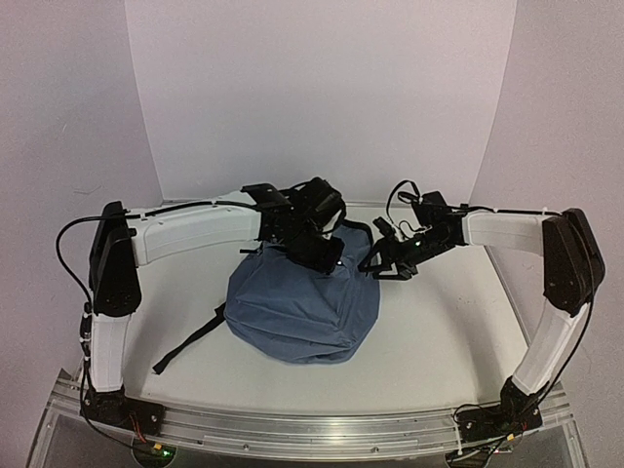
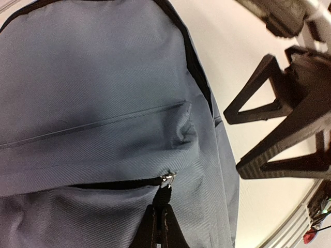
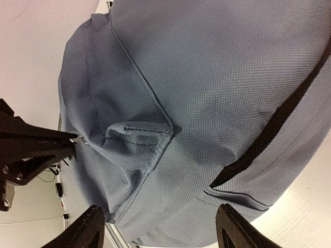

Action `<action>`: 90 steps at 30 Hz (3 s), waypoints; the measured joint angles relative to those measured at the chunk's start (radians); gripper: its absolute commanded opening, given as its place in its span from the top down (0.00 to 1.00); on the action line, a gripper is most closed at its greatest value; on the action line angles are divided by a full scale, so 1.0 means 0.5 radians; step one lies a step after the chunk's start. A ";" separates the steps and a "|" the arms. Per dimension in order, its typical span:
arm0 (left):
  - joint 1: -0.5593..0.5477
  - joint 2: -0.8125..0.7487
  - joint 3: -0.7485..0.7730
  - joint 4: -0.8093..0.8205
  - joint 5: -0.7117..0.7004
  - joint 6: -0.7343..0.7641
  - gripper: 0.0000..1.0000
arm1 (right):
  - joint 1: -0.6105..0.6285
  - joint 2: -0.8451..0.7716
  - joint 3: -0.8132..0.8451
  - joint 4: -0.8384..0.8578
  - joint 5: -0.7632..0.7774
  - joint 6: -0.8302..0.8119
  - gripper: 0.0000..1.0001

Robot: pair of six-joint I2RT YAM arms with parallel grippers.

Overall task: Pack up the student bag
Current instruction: Zip the student bag at the center of the board.

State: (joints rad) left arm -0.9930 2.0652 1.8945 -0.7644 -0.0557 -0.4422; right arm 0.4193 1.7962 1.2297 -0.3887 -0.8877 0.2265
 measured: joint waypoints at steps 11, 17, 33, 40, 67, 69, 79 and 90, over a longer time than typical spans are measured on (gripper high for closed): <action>0.164 -0.078 -0.233 0.244 0.376 -0.129 1.00 | 0.131 0.231 0.078 0.119 0.038 0.147 0.25; 0.187 -0.078 -0.288 0.294 0.457 -0.170 1.00 | 0.138 0.272 0.080 0.243 0.031 0.272 0.56; 0.257 -0.120 -0.344 0.307 0.508 -0.173 1.00 | 0.145 0.279 0.078 0.324 0.023 0.320 1.00; 0.289 -0.256 -0.455 0.285 0.470 -0.171 1.00 | 0.128 0.246 0.061 0.343 0.016 0.287 1.00; 0.524 -0.508 -0.720 0.242 0.495 -0.127 1.00 | -0.088 0.125 0.085 -0.055 0.315 -0.052 0.10; 0.522 -0.508 -0.720 0.252 0.524 -0.125 1.00 | -0.088 0.091 0.103 -0.078 0.355 -0.023 0.02; 0.519 -0.507 -0.720 0.308 0.570 -0.127 1.00 | -0.082 -0.263 0.178 -0.040 0.256 0.013 0.02; 0.519 -0.507 -0.728 0.330 0.577 -0.128 1.00 | 0.119 0.048 0.417 -0.248 0.269 -0.103 0.02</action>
State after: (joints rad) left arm -0.7338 1.8117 1.5306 -0.5996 0.2330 -0.5063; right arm 0.4791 1.8203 1.4383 -0.5128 -0.7534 0.1748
